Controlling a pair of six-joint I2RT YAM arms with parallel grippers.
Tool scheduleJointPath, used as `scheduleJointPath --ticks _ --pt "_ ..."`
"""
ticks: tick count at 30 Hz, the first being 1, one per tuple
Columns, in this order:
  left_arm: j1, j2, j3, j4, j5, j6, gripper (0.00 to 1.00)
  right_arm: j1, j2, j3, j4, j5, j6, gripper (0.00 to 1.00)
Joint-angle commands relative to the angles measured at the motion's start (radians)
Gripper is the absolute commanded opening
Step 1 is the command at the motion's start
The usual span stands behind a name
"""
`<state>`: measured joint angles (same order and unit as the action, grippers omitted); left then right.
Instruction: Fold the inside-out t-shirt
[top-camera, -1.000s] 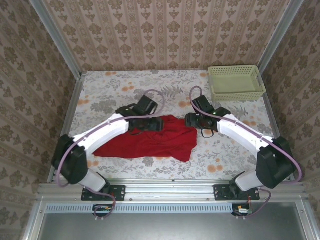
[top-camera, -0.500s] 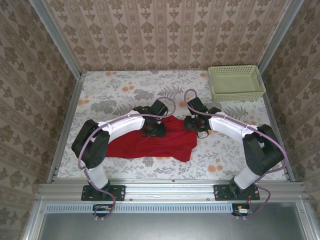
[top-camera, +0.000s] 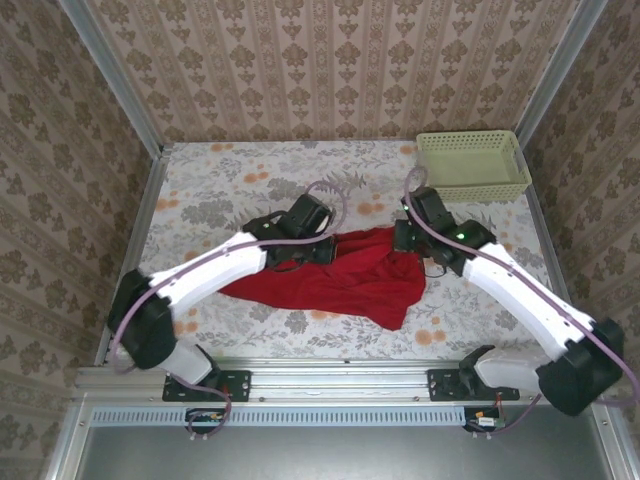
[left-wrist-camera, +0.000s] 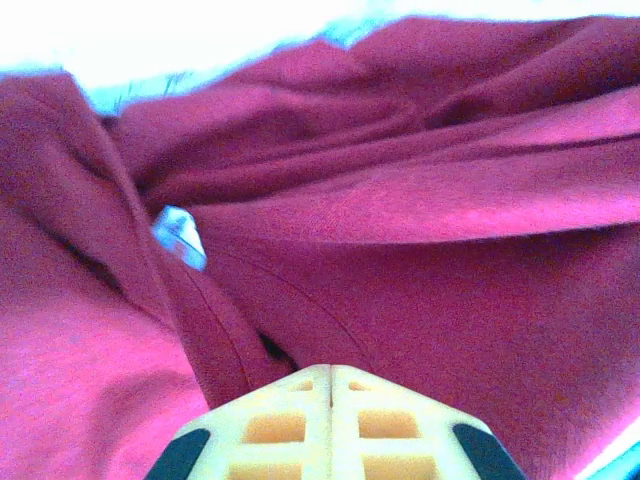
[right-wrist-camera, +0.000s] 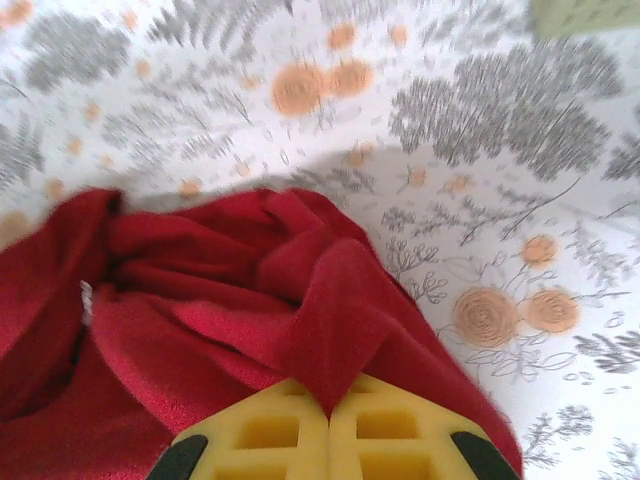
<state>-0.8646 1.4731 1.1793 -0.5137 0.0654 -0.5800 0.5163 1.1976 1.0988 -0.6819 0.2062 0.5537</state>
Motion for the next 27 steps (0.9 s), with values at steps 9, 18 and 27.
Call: scheduleJointPath --ticks 9,18,27 --pt "0.296 -0.371 -0.285 -0.010 -0.049 -0.076 0.00 0.106 0.272 0.325 -0.160 0.056 -0.053 0.05" --pt "0.474 -0.181 -0.293 -0.035 0.119 -0.042 0.00 0.085 0.608 0.442 -0.005 0.207 -0.328 0.42" --pt "0.489 -0.118 -0.241 0.015 0.117 -0.030 0.00 0.302 0.307 0.209 0.029 -0.012 -0.347 0.52"
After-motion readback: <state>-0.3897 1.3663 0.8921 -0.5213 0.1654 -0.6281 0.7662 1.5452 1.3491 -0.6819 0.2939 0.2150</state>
